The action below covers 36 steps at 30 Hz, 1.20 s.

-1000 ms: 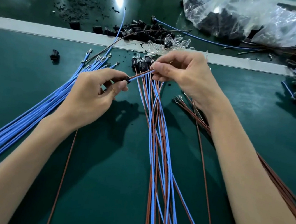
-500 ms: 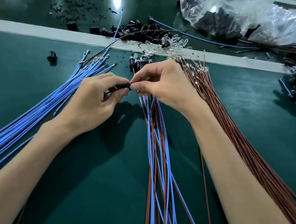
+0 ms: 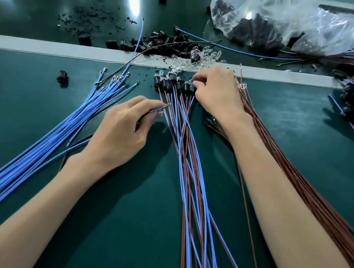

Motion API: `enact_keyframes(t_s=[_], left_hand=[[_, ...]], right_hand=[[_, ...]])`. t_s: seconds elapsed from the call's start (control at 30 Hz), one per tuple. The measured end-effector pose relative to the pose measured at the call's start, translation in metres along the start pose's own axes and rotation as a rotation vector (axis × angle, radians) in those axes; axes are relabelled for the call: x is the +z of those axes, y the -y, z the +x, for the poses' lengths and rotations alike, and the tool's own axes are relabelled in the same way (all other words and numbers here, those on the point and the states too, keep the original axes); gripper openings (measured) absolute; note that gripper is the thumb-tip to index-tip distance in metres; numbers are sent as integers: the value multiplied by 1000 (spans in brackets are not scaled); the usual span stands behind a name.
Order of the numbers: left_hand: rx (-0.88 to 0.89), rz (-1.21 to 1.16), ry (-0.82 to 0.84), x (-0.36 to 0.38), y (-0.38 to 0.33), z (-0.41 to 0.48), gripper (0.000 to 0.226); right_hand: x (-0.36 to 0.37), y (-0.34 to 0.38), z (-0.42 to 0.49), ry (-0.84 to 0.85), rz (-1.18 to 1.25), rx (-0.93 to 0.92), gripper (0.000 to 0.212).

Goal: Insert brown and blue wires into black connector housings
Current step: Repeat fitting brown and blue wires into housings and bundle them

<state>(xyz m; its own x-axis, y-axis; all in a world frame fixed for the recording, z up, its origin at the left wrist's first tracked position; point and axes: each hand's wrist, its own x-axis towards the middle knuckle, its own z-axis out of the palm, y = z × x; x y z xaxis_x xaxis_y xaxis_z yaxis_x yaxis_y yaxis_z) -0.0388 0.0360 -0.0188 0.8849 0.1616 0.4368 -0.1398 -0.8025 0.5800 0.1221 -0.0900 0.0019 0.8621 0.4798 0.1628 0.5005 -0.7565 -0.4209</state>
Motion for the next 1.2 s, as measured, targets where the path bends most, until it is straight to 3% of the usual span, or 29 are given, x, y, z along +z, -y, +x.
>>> enact_keyframes(t_s=[0.1, 0.33, 0.47, 0.6, 0.67, 0.73, 0.9, 1.0, 1.1, 1.2], left_hand=[[-46, -70, 13, 1, -1, 4, 21], [-208, -184, -17, 9, -6, 18, 16], [-202, -243, -10, 8, -3, 14, 15], [-138, -262, -8, 7, -2, 14, 13], [-101, -269, -6, 7, -2, 14, 11], [-95, -290, -6, 8, -2, 14, 10], [-154, -401, 2, 8, -1, 12, 13], [-176, -460, -4, 7, -2, 11, 21], [-191, -518, 20, 6, -2, 10, 21], [-208, -563, 40, 5, -1, 10, 18]], right_hand=[[-1, 3, 0, -20, -19, -5, 21], [-16, 0, 2, 193, -138, -84, 32], [-5, 0, 2, 89, -233, -56, 18], [1, -4, -9, -82, -200, -99, 21], [-6, 3, -19, -246, -81, -195, 16], [-12, 13, -32, -305, 180, -268, 8], [-3, 25, -70, -152, 600, -163, 13], [5, 19, -77, -158, 650, -115, 11], [9, 16, -80, -108, 608, -177, 18], [10, 16, -80, -102, 588, -226, 12]])
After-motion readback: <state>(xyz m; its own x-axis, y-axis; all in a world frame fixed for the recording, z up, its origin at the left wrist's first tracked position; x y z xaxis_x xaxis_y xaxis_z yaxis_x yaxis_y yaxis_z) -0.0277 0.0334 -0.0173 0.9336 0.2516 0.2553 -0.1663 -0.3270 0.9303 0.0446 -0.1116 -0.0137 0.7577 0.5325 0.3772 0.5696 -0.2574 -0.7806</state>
